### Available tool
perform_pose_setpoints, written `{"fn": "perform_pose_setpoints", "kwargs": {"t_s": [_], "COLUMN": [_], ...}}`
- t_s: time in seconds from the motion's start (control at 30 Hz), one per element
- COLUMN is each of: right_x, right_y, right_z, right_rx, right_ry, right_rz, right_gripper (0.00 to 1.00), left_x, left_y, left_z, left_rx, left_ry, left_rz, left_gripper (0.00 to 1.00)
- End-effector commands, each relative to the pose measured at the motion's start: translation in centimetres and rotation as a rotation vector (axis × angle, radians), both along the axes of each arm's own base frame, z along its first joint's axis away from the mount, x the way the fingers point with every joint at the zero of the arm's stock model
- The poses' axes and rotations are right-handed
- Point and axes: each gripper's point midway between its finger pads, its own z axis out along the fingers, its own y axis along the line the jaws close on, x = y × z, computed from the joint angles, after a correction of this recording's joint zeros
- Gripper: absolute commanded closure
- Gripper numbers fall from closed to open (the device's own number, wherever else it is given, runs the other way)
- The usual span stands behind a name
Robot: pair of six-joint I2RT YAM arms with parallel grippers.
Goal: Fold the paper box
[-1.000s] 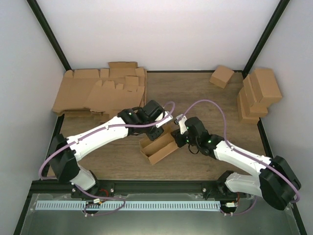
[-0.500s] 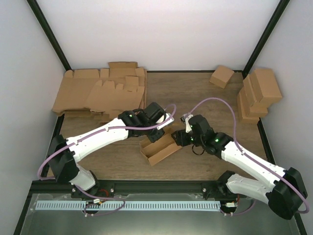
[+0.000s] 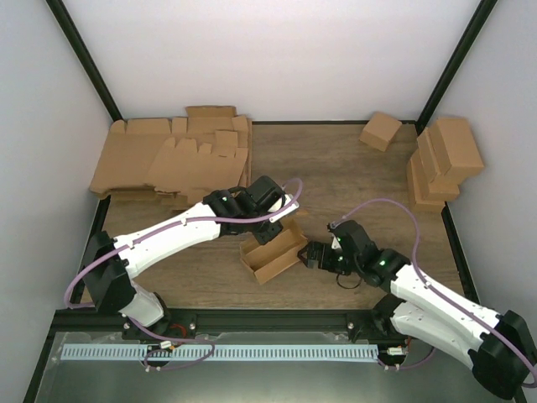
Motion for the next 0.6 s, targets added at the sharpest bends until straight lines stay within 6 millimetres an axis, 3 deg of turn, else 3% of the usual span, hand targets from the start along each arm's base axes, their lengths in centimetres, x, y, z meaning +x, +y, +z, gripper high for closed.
{"fn": "perform_pose_setpoints", "kwargs": {"t_s": [0.0, 0.33, 0.57], "right_x": [-0.8, -0.4, -0.2], "right_y": [2.6, 4.2, 4.7], "right_z": [0.6, 0.5, -0.6], "right_rx": [0.186, 0.296, 0.313], "right_ry": [0.068, 0.062, 0.086], "right_rz": [0.019, 0.033, 0.03], "right_gripper": [0.0, 0.04, 0.09], "left_x": [-0.4, -0.9, -2.5], "left_y": [0.0, -0.5, -1.6], "left_z": [-0.6, -0.4, 0.0], "left_rx": [0.012, -0.019, -0.089], "left_ry": [0.006, 0.029, 0.087], "left_rz": [-0.002, -0.004, -0.016], "left_gripper": [0.96, 0.96, 0.96]}}
